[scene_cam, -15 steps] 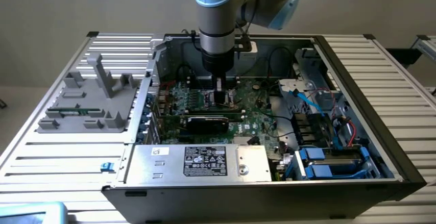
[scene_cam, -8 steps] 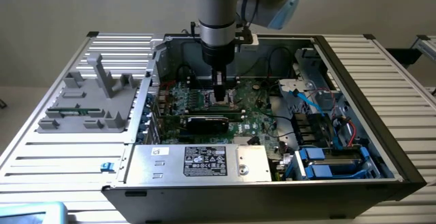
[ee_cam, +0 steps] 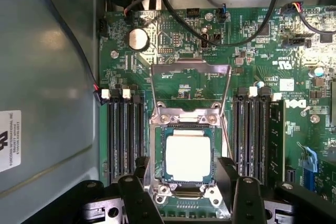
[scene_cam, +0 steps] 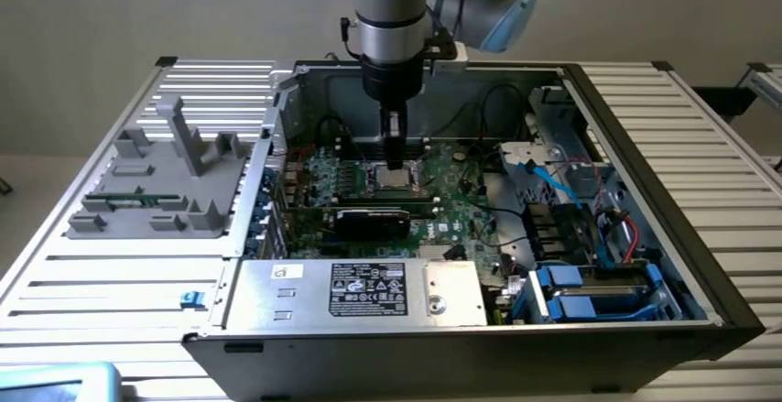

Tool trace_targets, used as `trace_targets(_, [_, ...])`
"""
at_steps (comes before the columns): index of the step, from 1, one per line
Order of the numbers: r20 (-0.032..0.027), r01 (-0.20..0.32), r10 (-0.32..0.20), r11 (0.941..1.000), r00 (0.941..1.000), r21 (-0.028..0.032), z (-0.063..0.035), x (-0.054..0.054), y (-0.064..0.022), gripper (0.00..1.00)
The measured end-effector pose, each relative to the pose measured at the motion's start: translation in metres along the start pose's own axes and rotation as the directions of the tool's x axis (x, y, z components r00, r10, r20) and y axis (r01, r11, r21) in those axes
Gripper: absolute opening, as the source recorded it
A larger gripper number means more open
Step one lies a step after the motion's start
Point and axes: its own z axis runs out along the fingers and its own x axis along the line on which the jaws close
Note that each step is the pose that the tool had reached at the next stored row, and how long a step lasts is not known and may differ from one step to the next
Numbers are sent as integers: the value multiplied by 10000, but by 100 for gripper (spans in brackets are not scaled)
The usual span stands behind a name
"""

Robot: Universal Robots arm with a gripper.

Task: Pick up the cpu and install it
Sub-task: 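Place the cpu into insertion slot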

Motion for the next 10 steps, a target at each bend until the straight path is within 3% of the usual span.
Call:
trace_targets(7, [0, 0, 0, 10000, 10000, 0, -224, 6, 17, 62])
trace_targets(10, [-2, -1, 1, 10000, 10000, 0, -242, 6, 18, 62])
